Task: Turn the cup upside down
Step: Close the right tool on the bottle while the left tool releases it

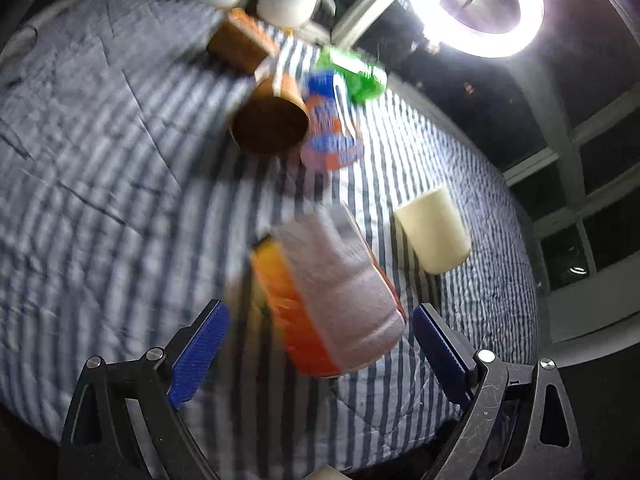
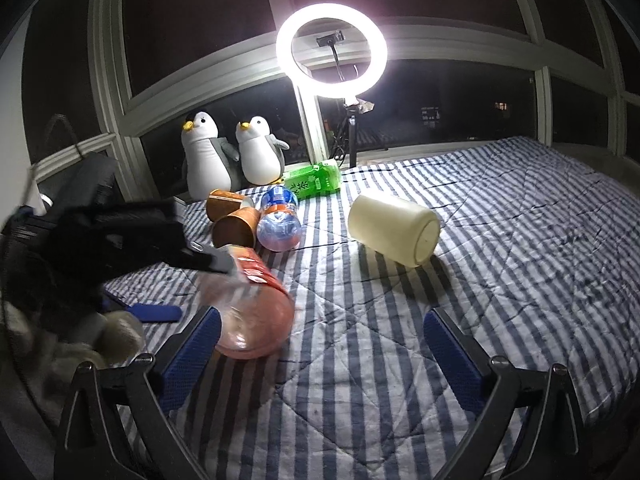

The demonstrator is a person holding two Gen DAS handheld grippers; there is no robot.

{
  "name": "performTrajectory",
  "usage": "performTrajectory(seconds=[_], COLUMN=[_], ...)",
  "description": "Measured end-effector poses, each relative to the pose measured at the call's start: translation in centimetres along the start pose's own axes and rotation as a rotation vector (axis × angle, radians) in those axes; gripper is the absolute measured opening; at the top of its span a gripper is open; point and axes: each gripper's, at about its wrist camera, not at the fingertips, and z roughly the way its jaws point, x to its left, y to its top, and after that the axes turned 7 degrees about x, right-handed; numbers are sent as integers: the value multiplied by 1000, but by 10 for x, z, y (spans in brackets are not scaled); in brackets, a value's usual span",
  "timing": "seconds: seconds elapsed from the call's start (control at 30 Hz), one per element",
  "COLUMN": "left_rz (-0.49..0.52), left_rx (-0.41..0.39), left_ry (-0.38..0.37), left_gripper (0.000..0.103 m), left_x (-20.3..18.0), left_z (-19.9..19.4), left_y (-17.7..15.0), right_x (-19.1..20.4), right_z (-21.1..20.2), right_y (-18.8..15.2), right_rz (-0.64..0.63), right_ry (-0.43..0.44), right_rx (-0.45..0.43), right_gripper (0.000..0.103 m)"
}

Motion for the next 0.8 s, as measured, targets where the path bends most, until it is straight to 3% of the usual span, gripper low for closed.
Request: performTrajectory(seconds=[0.23,0.43,0.63,0.67,0.77,0.8], left_rz=[59,25,11,12,11,13], left_rx=[-151,-178,-189,-190,-189,-189], left_ry=[89,98,89,87,75,73], left_gripper=[96,96,96,96,96,96], left_x=[36,66,77,74,72,72], left_z=[-64,-86,-92,-90,-91,-91], left_y=[-17,-31,-33,-33,-34,-33], right_x=[29,56,65,64,60,60], right_z=[39,84,100,101,102,102], right_y=[2,-1,0,1,1,2], right_rz=[-91,-219,-281,-278,-269,-267], right_ry=[69,51,42,46,61,62], right_rx=[65,169,204,206,221,229], right_gripper=[101,101,101,101,85,85])
